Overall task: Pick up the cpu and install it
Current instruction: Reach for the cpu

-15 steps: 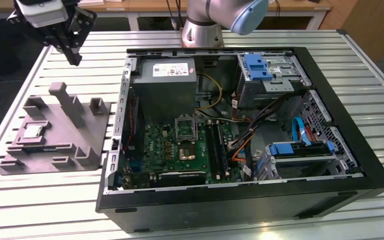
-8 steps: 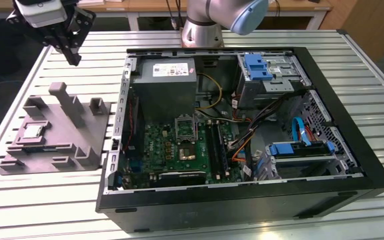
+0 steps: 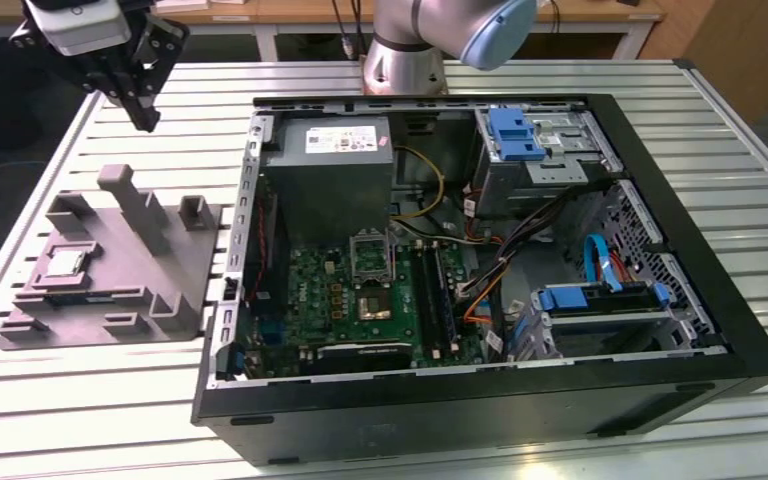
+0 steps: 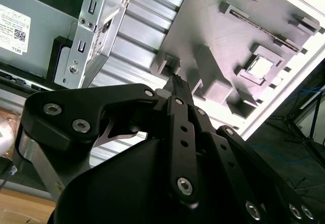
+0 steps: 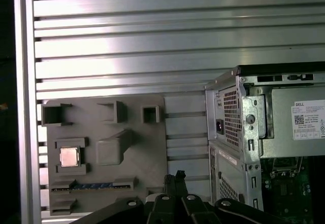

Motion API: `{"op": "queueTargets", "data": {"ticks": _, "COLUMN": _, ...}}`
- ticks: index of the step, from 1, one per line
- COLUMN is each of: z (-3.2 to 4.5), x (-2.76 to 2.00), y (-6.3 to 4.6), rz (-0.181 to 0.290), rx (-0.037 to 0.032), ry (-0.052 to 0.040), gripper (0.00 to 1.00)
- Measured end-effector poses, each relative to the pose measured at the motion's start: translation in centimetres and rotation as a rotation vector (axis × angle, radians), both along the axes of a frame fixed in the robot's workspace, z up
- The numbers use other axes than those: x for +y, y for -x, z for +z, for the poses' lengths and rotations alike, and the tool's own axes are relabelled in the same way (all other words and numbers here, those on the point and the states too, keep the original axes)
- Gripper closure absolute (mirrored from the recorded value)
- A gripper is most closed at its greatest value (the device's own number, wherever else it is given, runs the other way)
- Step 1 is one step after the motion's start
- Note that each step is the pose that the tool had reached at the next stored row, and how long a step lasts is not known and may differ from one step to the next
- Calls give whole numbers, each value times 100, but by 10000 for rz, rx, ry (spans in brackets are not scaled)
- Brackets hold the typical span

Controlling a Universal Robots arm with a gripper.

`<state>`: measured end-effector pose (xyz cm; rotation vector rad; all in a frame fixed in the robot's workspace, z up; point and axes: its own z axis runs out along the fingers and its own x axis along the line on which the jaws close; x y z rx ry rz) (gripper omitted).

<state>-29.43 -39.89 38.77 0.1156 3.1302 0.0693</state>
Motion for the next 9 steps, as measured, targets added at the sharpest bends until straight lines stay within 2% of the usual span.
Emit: {"op": "queueTargets", "data": {"ticks": 9, "z": -3, "x": 0, "y": 23, "rz": 0, "rx": 4, "ry": 0, "gripper": 89}}
